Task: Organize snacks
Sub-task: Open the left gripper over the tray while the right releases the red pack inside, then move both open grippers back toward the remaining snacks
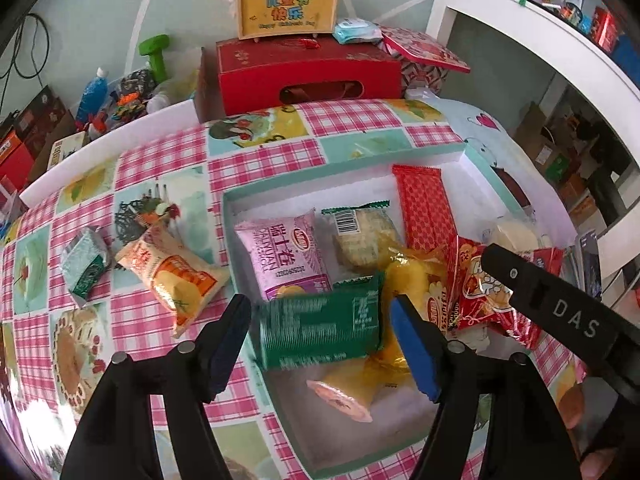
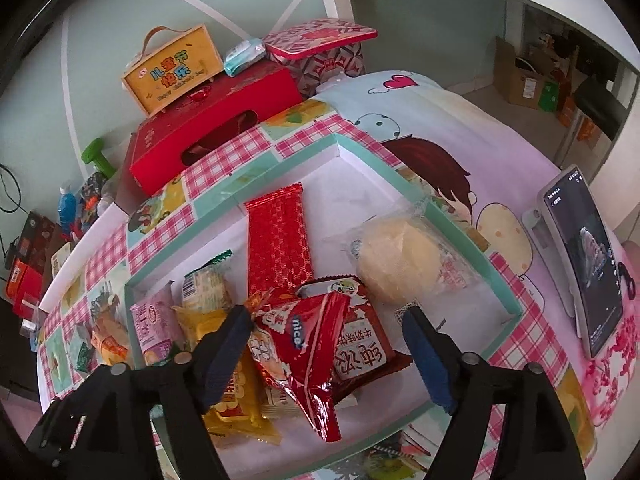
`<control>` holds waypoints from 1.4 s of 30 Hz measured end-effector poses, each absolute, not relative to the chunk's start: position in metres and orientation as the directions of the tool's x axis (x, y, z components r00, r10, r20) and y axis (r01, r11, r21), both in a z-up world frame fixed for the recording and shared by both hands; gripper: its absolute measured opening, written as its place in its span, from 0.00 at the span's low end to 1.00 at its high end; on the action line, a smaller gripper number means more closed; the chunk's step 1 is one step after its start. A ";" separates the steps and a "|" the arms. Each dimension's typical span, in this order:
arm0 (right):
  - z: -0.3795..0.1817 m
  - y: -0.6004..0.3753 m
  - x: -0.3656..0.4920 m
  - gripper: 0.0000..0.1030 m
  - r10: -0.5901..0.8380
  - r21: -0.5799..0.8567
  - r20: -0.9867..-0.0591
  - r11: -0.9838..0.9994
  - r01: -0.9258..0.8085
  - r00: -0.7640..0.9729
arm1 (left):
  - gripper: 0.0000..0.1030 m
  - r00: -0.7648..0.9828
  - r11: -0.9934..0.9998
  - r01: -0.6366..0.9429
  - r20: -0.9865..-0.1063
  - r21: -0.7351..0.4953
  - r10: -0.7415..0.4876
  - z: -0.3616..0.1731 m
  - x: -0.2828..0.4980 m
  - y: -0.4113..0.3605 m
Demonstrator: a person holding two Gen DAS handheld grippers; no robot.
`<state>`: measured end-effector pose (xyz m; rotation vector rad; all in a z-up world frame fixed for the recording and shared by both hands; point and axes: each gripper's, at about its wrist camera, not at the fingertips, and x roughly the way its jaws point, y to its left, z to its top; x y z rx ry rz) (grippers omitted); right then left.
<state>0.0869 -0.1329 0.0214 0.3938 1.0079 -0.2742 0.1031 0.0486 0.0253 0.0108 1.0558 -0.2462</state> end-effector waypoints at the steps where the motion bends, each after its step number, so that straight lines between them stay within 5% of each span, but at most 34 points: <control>1: 0.021 -0.133 0.087 0.81 -0.043 0.192 -0.861 0.896 0.401 0.506 | 0.71 0.468 0.973 0.203 -0.861 -0.113 -0.198 0.027 0.103 0.050; 18: 0.036 -0.106 0.088 0.86 -0.054 0.154 -0.834 0.933 0.325 0.549 | 0.80 0.458 0.976 -0.112 -0.881 -0.185 -0.114 0.033 0.113 0.121; 21: 0.035 -0.101 0.089 0.99 -0.051 0.144 -0.835 0.940 0.308 0.548 | 0.87 0.449 0.970 -0.159 -0.888 -0.186 -0.097 0.029 0.115 0.133; 24: 0.036 -0.099 0.090 1.00 -0.066 0.129 -0.833 0.942 0.310 0.550 | 0.93 0.442 0.963 -0.192 -0.893 -0.189 -0.087 0.025 0.116 0.140; 42: 0.052 -0.079 0.085 1.00 -0.061 0.119 -0.804 0.958 0.261 0.591 | 0.93 0.435 0.972 -0.182 -0.898 -0.151 -0.058 0.026 0.112 0.148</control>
